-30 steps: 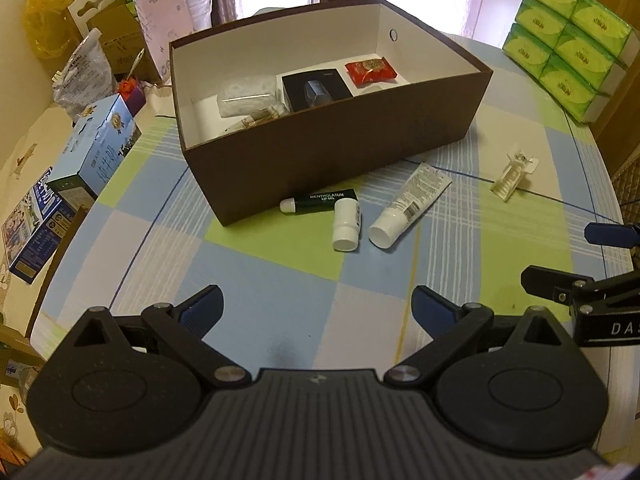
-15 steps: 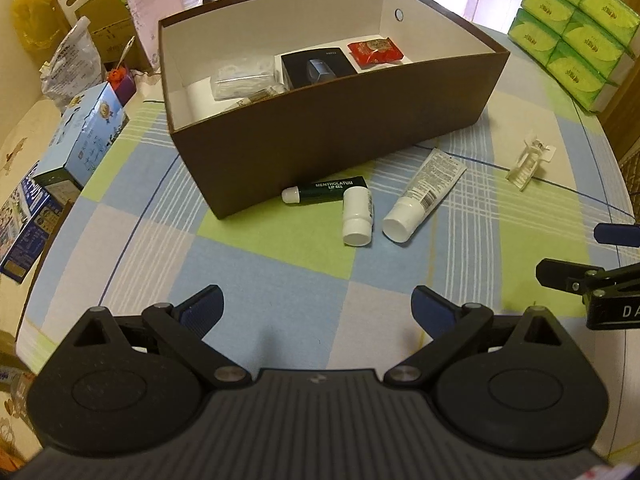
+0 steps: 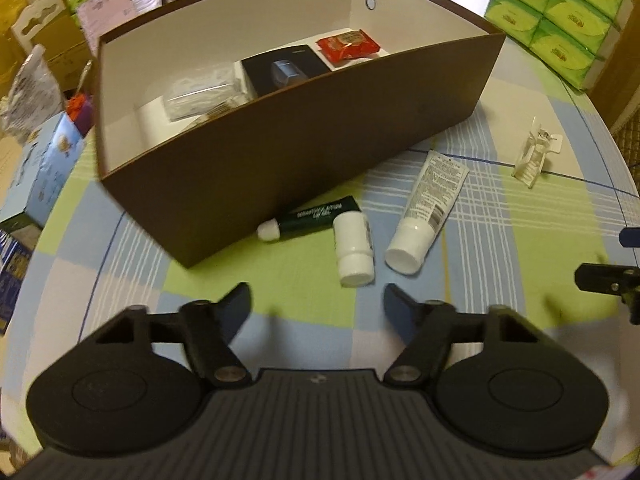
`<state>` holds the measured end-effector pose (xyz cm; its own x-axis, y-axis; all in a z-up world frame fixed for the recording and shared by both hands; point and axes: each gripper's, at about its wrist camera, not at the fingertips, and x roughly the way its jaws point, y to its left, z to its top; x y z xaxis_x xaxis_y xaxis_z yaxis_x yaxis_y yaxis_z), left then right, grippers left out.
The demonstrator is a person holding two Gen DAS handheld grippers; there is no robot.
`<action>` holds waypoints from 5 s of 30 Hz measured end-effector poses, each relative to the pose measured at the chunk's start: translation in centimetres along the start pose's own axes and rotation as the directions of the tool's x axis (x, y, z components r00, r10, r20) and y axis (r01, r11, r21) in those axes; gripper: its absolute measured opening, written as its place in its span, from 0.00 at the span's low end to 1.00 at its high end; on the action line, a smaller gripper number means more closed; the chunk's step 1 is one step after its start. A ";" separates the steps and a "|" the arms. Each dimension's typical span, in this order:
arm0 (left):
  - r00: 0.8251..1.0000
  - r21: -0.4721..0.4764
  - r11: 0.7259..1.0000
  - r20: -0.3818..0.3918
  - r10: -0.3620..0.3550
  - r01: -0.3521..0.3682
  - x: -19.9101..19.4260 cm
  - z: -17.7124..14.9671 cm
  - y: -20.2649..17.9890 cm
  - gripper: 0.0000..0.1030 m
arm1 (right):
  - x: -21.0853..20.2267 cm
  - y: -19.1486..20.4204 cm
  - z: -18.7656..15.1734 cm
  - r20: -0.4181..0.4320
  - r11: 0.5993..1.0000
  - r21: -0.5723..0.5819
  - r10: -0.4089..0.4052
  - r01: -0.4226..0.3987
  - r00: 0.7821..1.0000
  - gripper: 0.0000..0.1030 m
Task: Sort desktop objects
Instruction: 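Grasp the white pill bottle with the left tool while the right tool grasps the white plastic clip, then lift and carry the pill bottle and clip over the box with both tools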
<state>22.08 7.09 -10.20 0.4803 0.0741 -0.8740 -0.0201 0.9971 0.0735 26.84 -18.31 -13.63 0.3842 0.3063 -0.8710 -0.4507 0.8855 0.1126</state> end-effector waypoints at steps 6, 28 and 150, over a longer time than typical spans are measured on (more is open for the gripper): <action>0.999 0.052 0.998 0.008 -0.042 0.042 1.8 1.3 0.0 0.49 | 0.2 -1.0 -0.2 -0.004 0.998 0.054 -0.034 0.034 0.999 0.98; 0.994 0.046 0.993 -0.035 -0.104 0.106 4.6 1.5 0.9 0.22 | 2.4 -1.6 3.8 0.115 0.990 0.141 -0.045 0.028 0.992 0.97; 0.960 -0.069 0.994 0.275 -0.059 0.081 -7.6 8.4 7.6 0.21 | -2.3 9.3 14.7 0.324 0.933 -0.315 0.280 -0.176 0.904 0.36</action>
<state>25.66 13.99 1.07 0.7032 0.0076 -0.7110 -0.0417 0.9987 -0.0305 33.64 -5.69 -3.51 0.4822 0.6377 -0.6007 -0.7417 0.6620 0.1074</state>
